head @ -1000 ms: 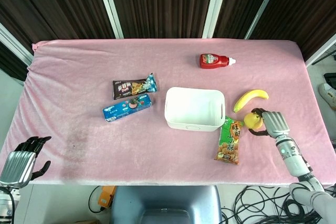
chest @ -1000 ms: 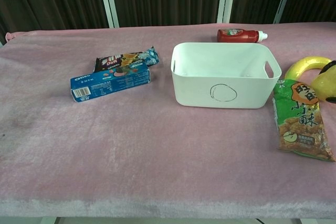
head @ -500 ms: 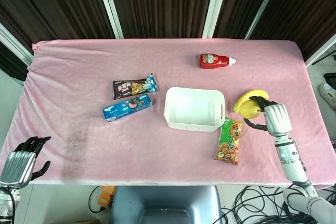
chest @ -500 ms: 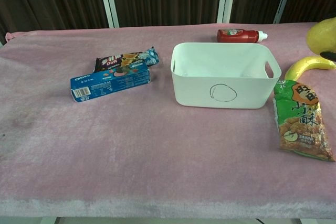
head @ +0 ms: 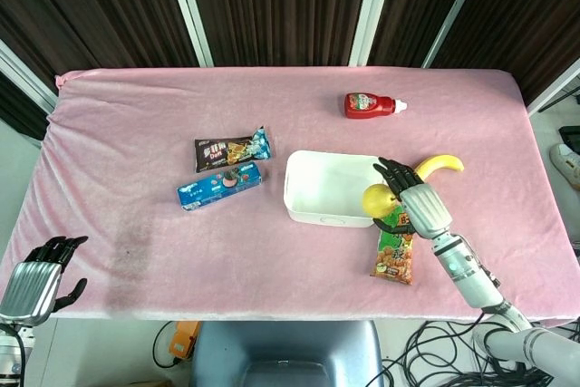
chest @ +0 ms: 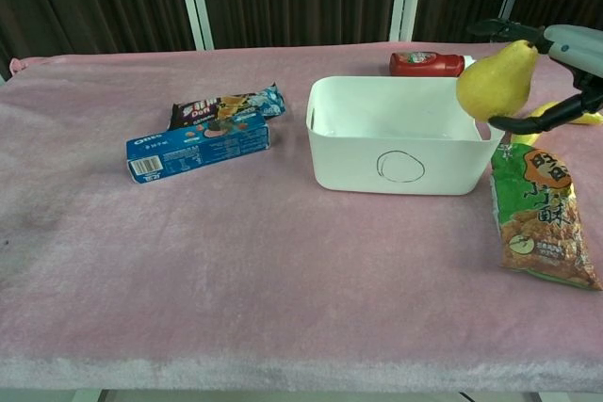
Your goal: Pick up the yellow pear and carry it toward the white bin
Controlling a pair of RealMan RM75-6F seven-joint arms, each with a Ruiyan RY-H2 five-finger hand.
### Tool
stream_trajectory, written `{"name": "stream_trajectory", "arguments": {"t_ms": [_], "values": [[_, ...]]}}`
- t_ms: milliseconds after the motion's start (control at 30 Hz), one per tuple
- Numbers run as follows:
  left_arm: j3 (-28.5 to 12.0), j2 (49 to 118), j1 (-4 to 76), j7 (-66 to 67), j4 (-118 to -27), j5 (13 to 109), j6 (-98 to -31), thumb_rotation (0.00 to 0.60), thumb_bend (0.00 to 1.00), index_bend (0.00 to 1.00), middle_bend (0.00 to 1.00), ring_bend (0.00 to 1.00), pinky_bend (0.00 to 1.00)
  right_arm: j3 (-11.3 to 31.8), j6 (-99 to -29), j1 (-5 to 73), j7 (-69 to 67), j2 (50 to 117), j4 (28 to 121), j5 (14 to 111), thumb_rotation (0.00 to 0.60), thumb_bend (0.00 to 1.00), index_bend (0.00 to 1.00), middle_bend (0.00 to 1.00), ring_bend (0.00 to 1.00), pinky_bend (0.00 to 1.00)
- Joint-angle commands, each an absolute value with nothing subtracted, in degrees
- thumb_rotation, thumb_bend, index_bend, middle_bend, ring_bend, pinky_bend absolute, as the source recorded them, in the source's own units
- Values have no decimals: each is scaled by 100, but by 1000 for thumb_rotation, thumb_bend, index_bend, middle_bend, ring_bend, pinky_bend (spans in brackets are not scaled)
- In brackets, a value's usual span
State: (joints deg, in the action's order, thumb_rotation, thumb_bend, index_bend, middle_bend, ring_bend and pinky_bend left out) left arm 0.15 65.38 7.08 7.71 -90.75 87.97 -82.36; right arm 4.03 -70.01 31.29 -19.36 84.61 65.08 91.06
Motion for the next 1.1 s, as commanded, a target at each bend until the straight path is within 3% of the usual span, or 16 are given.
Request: {"name": "stream_trajectory", "arguments": {"t_ms": [33, 367, 533, 733, 1100], "values": [[12, 6538, 710, 767, -9073, 8794, -8233, 600, 312, 208, 271, 188, 329, 235, -7316, 2986, -2056, 8443, 6392, 9318, 600, 296, 0, 0, 0, 120], [8, 6551, 734, 801, -9071, 8770, -8177, 600, 313, 209, 271, 188, 329, -84, -8116, 2328, -1862, 7759, 6959, 9469, 600, 295, 0, 0, 0, 119], [6, 6559, 740, 801, -9059, 8775, -8176, 600, 313, 208, 271, 188, 329, -446, -8286, 1618, -557, 7007, 8304, 9131, 600, 295, 0, 0, 0, 119], [1, 6560, 729, 794, -9063, 8792, -8215, 600, 313, 208, 271, 188, 330, -832, -8582, 917, 574, 6717, 8815, 8997, 600, 295, 0, 0, 0, 133], [8, 6550, 690, 734, -9056, 8877, -8338, 600, 313, 208, 271, 188, 330, -679, -8826, 653, 705, 6797, 8795, 9185, 600, 295, 0, 0, 0, 139]]}}
